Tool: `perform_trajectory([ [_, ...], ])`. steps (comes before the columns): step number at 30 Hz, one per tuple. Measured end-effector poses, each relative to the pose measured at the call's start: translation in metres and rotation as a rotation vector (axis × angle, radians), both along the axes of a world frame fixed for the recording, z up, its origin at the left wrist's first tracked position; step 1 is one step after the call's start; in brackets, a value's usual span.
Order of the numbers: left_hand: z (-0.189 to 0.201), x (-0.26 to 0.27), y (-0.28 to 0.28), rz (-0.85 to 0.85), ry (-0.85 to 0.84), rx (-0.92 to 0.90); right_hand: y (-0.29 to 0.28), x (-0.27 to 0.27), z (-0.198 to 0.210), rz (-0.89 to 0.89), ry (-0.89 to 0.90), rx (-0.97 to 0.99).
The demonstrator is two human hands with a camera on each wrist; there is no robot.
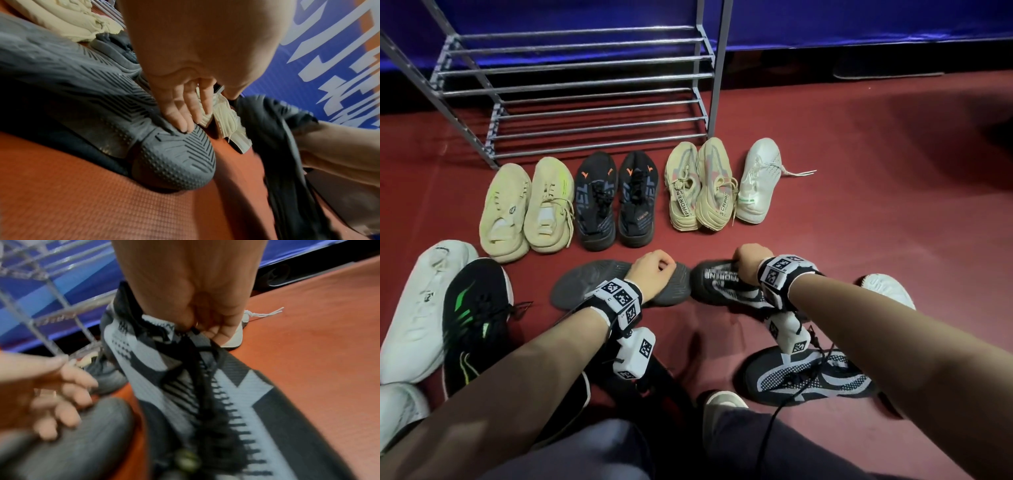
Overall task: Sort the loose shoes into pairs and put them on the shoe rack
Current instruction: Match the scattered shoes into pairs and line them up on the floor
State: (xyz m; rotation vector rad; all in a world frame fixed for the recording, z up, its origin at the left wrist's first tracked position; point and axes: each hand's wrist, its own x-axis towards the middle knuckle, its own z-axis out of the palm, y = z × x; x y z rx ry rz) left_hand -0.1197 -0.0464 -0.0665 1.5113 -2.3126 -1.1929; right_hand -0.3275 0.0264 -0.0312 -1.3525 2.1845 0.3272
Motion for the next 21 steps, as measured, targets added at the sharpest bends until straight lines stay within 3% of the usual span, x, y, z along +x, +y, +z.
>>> perform_trajectory([
  [6, 0.013, -0.004, 0.0, 0.204, 0.281, 0.273, -0.025, 0.003, 0.046, -0.348, -0.254, -0.395],
  [10, 0.029, 0.001, -0.007, 0.33, 0.519, 0.338, -0.045, 0.032, 0.065, -0.33, -0.346, -0.435],
  [12, 0.037, 0.006, -0.011, 0.383, 0.627, 0.273, -0.054, 0.046, 0.07, -0.133, -0.285, -0.456],
  [14, 0.042, 0.015, -0.019, 0.463, 0.641, 0.192, -0.059, 0.061, 0.074, 0.182, -0.231, -0.459],
  [16, 0.048, 0.026, -0.025, 0.52, 0.626, 0.326, -0.063, 0.078, 0.071, 0.607, -0.036, -0.357],
  [19, 0.059, 0.044, -0.022, 0.371, 0.428, 0.627, -0.067, 0.105, 0.063, 1.077, 0.141, -0.267],
  [21, 0.055, 0.054, -0.014, 0.226, 0.337, 0.618, -0.065, 0.12, 0.055, 1.212, 0.162, -0.256],
])
